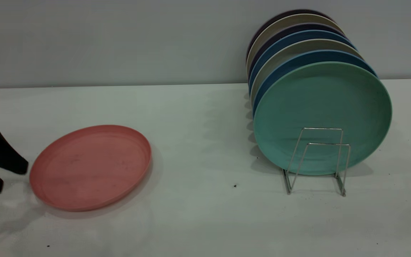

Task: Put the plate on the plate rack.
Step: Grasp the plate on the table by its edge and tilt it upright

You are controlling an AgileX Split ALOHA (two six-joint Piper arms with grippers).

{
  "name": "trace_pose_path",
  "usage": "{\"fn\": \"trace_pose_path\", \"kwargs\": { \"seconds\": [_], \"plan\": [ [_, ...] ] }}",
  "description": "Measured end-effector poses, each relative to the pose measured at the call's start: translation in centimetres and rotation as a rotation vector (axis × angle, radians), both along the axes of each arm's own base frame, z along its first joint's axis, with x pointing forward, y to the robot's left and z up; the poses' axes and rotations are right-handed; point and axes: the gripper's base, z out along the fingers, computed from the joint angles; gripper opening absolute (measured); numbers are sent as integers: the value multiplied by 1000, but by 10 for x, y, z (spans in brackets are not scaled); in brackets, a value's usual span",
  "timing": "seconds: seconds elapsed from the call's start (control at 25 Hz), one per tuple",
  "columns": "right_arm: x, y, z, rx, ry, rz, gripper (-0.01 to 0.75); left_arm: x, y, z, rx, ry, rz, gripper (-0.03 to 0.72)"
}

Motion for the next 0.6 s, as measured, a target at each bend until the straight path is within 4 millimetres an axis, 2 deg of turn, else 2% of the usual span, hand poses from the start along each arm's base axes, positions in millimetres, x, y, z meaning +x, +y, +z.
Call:
{"fn": "trace_pose_path", "kwargs": {
  "seconds": [0.28,0.6],
  "plan": [
    [0,0,0,-7,0,-1,540,5,2,-15,-10,-6,70,572],
    [0,-1,0,-9,-1,-2,540,8,-6,-32,-18,11,100,558]
  ]
}}
